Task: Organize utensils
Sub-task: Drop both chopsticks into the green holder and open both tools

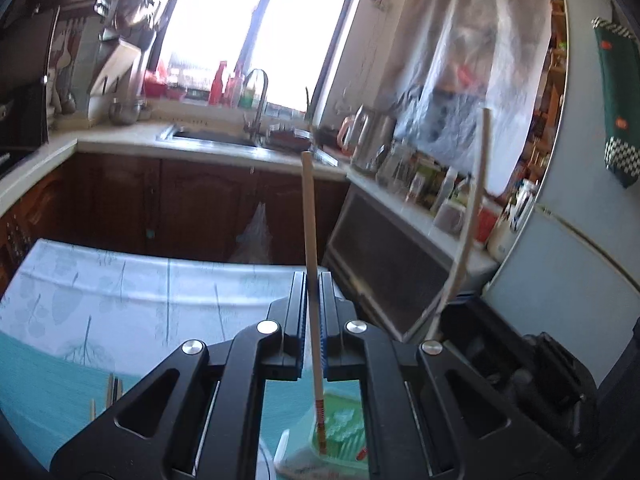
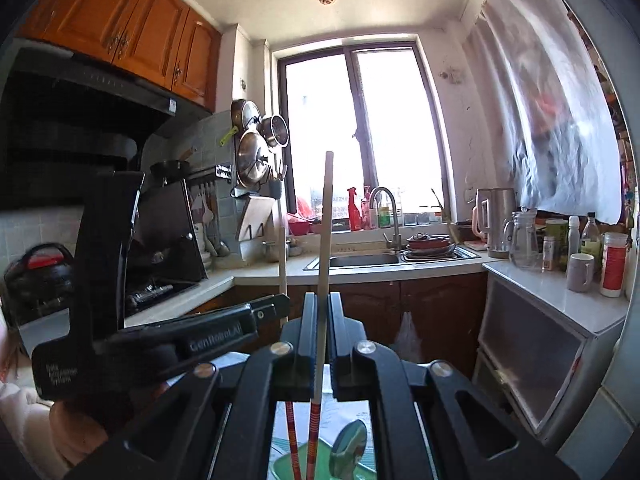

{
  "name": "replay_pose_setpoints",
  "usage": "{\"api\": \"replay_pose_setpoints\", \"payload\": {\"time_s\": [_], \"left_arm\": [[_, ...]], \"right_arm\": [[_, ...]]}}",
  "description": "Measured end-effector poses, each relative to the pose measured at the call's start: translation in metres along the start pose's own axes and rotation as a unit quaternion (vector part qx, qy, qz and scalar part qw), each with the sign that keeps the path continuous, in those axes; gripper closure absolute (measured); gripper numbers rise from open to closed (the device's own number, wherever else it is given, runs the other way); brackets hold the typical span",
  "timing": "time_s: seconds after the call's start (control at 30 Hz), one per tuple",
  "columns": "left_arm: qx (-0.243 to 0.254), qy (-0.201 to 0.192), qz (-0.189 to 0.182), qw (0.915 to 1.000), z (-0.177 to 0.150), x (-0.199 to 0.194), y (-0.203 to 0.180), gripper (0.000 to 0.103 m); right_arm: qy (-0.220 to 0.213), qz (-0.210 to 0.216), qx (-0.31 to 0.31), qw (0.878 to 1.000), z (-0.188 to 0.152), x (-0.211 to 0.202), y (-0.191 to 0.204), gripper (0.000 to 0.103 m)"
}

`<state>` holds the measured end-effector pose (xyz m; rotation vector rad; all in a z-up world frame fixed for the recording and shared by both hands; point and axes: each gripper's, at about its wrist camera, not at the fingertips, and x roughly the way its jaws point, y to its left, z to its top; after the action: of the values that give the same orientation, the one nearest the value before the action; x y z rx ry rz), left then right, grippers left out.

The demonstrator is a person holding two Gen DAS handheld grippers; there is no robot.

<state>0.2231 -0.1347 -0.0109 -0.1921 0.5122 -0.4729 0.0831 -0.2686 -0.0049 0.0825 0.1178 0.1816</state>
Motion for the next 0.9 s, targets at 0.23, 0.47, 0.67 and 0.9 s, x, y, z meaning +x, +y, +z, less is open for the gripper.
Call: {"api": "replay_pose_setpoints", "payload": {"time_s": [0.23,0.47,0.67,0.9], "left_arm": [[-0.019,0.073,0.017,0.997,-0.032,0.004,0.017,0.065],[-0.003,0.103,0.041,0.9939,-0.055,-0.023,0.027,0.054],[-0.005,0.124,0.05,0.9909,-0.071,-0.053,0.036,0.052],[-0.011,0.141,0.074,0.9873,-0.086,-0.086,0.05,0.052]], "right_arm": [[0.053,0.008,-0.041,0.998,-0.034,0.013,0.016,0.099],[0.108,0.011,-0.026,0.994,-0.054,0.011,0.019,0.098],[0.128,0.006,-0.009,0.992,-0.059,0.006,0.024,0.098],[0.143,0.007,0.011,0.99,-0.067,-0.007,0.034,0.098]]}}
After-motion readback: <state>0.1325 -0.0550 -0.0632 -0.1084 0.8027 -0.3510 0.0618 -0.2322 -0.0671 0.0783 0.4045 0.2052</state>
